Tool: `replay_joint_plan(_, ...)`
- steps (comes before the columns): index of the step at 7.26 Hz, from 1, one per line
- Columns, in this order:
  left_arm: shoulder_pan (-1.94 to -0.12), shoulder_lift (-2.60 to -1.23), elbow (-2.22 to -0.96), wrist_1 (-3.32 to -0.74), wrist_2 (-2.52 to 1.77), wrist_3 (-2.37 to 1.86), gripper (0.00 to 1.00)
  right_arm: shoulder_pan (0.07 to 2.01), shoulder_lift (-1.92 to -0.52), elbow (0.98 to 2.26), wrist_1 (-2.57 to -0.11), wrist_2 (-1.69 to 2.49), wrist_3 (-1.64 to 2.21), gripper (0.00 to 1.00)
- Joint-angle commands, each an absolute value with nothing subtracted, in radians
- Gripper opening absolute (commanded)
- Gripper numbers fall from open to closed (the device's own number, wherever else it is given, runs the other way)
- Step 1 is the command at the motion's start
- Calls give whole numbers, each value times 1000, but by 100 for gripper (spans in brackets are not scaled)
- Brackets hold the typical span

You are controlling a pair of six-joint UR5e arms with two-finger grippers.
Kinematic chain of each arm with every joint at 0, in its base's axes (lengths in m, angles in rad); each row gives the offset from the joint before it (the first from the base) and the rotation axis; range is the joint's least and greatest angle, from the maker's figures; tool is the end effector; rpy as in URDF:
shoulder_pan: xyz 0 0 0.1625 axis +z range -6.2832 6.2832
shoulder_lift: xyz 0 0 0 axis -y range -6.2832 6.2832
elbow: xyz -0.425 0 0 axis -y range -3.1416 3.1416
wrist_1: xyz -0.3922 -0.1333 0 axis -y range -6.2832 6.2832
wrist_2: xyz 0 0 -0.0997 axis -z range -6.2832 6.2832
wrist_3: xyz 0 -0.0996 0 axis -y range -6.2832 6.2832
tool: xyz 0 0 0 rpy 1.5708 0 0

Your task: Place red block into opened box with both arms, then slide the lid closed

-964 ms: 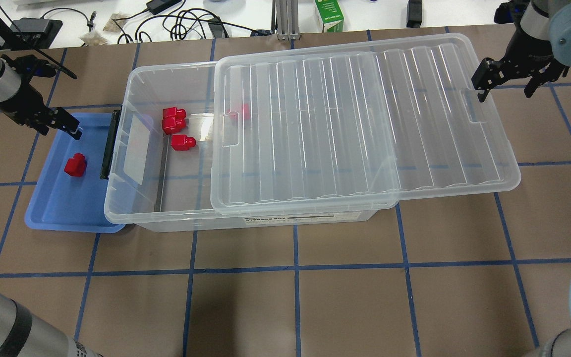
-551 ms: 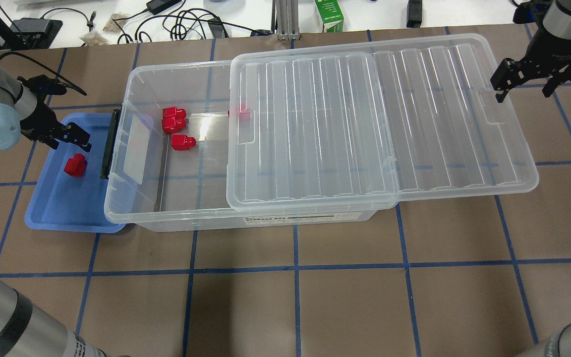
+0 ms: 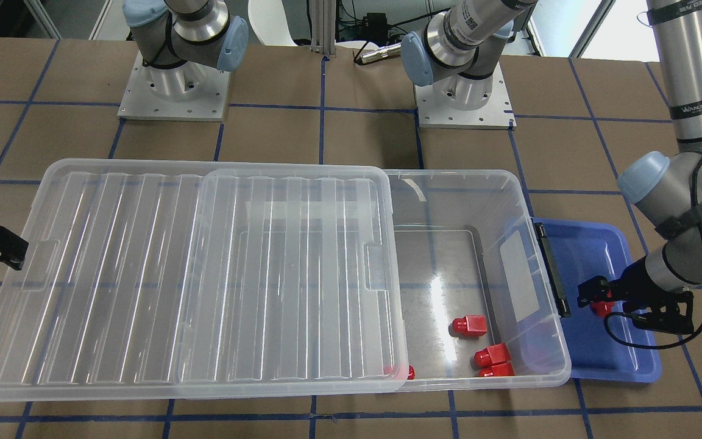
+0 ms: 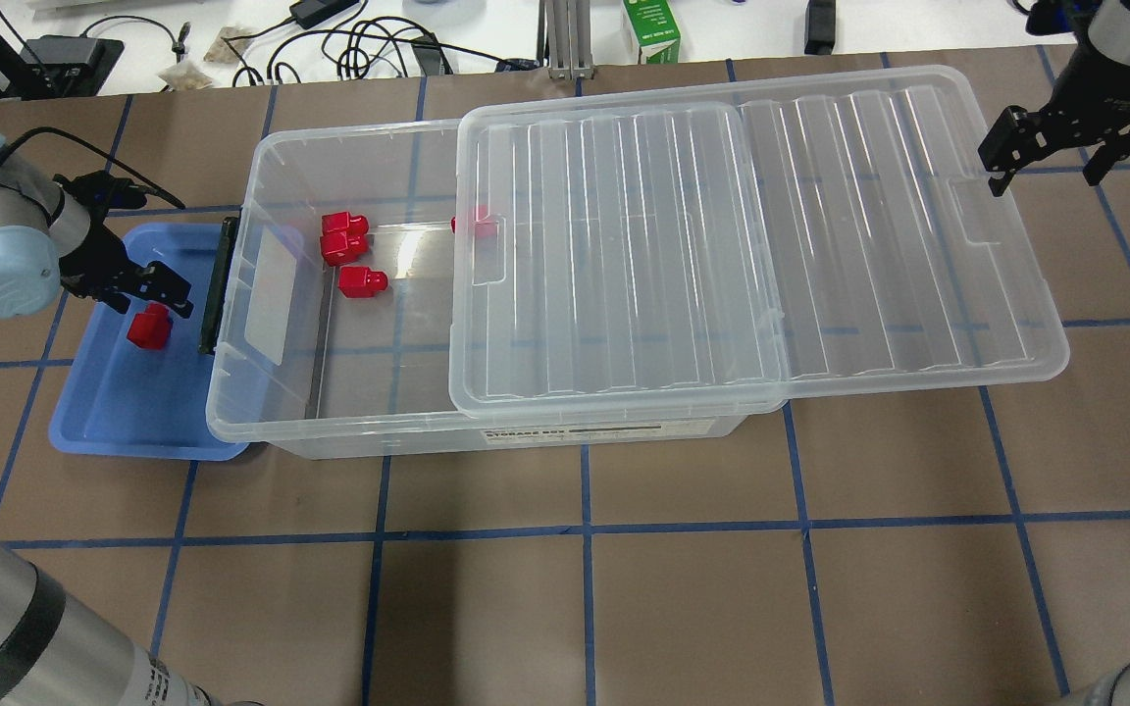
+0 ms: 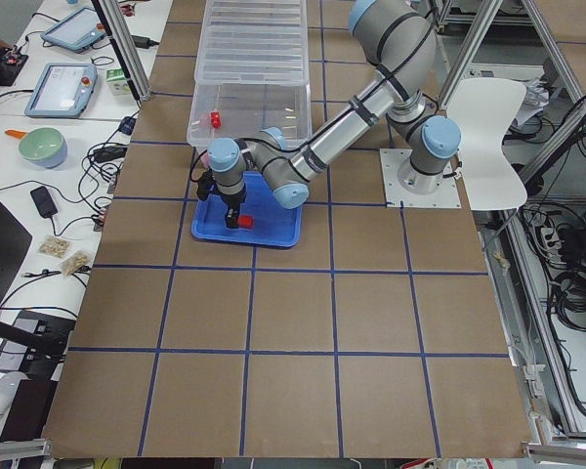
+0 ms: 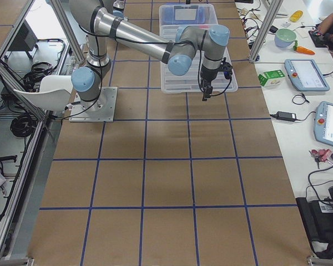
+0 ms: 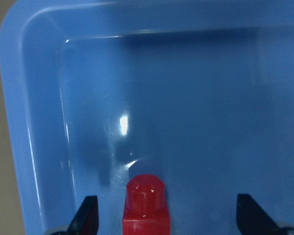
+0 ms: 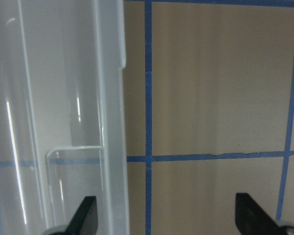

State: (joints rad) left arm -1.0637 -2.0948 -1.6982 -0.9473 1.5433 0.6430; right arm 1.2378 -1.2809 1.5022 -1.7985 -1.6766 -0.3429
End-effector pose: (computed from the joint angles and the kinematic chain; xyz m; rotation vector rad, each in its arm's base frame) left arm 0.1829 -0.6093 0.1904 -0.2101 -3.0962 -0.0131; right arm -0.0815 -0.6114 0.3853 0.0145 -3.0393 -0.0442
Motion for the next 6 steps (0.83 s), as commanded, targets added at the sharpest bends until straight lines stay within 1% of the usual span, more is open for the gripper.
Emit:
replay_joint_plan(1, -1062, -2102, -1701, -945, 1566, 643, 94, 1246, -1313, 1500, -1778, -1669, -336, 100)
replay_joint_plan(2, -1062, -2102, -1703, -945, 1586, 641, 71, 1246, -1362, 1499, -1735, -1667, -336, 100)
replay_joint_plan(3, -1063, -2103, -1704, -946, 1588, 640, 38, 1247, -1393, 1497, -1714, -1667, -334, 100)
replay_joint_plan(4, -1062, -2102, -1707, -946, 1586, 641, 19, 1256, -1408, 1496, -1697, -1664, -336, 100)
replay_joint_plan(5, -1062, -2089, -1707, -948, 1588, 641, 3, 1258, -1411, 1494, -1695, -1664, -340, 100)
replay_joint_plan(6, -1062, -2083, -1707, -951, 1588, 640, 0, 1258, -1398, 1497, -1706, -1664, -342, 100)
